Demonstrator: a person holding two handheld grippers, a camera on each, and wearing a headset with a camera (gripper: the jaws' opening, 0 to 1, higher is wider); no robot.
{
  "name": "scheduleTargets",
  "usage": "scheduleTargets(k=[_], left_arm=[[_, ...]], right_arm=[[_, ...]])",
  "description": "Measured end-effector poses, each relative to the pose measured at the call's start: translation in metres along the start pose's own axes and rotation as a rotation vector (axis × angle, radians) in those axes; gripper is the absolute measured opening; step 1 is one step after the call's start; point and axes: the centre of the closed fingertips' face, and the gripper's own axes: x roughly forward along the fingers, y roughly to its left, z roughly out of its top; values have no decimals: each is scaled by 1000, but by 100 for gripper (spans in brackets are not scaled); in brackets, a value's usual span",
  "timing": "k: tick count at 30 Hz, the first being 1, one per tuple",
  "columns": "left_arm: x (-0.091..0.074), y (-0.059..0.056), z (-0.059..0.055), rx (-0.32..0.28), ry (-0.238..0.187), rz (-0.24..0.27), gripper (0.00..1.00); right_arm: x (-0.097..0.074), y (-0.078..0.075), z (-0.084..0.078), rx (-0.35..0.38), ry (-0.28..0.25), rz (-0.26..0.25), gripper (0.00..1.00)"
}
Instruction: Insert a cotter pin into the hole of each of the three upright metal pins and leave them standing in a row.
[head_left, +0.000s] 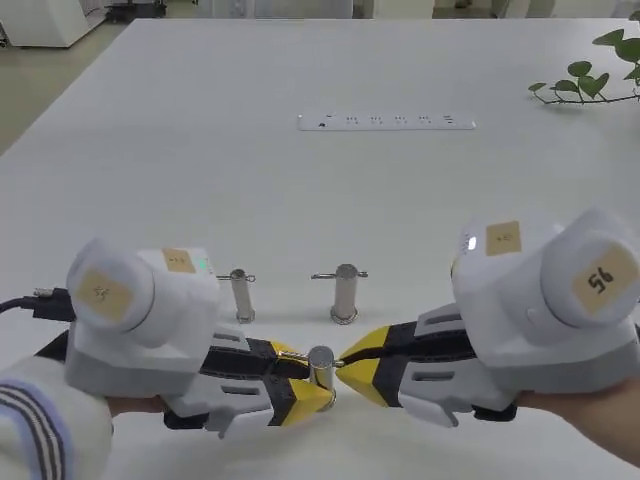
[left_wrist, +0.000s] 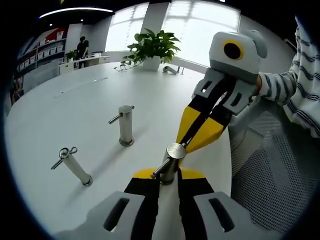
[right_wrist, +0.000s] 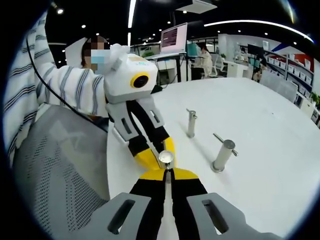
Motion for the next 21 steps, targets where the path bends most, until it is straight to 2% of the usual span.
scheduleTargets(k=[3,5,8,10,15,17,21], left_arm=[[0,0,0,14,2,-2,12],[0,-1,0,49,-2,-5,12],[1,-2,0,58,-3,-7,14],[2,-2,0,65,0,-10,19],[0,-2,0,78,3,-6,28],[-5,-5,2,85,-12,-23,31],[-13,-9,4,81,-23,-31,45]], right_arm=[[0,1,0,-27,2,7,5],[0,0,0,-47,1,6,6],[1,2,-2,-58,13,24,10],[2,2,-2,-62,14,25,15],[4,3,-4,-63,15,36,17],[4,3,-4,-69,12,39,21],[7,3,-2,-51,-5,50,24]])
